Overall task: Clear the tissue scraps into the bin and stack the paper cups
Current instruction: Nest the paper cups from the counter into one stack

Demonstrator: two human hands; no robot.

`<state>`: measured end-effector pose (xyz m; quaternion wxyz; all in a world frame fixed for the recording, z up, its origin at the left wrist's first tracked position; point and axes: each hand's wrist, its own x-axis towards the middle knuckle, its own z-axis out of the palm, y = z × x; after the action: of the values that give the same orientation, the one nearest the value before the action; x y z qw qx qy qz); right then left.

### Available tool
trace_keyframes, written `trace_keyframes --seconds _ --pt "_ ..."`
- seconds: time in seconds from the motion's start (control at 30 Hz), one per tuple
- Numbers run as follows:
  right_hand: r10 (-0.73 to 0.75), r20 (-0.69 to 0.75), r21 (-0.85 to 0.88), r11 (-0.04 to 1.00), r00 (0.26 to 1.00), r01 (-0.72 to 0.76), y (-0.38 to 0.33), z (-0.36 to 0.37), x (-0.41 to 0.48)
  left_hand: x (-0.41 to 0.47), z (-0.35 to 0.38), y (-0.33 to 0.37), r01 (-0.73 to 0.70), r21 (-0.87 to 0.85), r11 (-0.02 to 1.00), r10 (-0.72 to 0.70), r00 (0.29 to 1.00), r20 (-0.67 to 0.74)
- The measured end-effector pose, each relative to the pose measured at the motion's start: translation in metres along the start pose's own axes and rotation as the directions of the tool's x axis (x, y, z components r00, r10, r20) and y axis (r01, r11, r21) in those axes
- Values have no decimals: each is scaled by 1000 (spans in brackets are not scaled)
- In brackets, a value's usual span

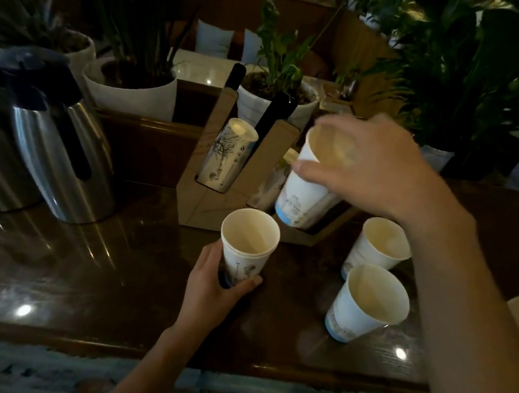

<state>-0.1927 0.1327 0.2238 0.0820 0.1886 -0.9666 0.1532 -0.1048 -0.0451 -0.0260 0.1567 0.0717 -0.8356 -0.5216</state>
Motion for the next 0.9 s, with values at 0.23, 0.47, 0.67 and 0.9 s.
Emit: trace_keyframes --seconds 0.23,0.47,0.67,0.9 --pt "-191 150 97 979 970 178 -31 54 -7 -4 10 4 -16 -13 1000 16 1000 -15" --pt "-137 264 43 991 955 130 -9 121 -10 -7 24 9 -62 -19 998 61 998 -31" --pt "-61 315 108 994 947 28 14 103 -18 -13 38 10 -69 5 998 69 997 -29" --pt "-99 531 102 993 842 53 101 17 -61 -17 44 14 -44 8 999 44 999 1"
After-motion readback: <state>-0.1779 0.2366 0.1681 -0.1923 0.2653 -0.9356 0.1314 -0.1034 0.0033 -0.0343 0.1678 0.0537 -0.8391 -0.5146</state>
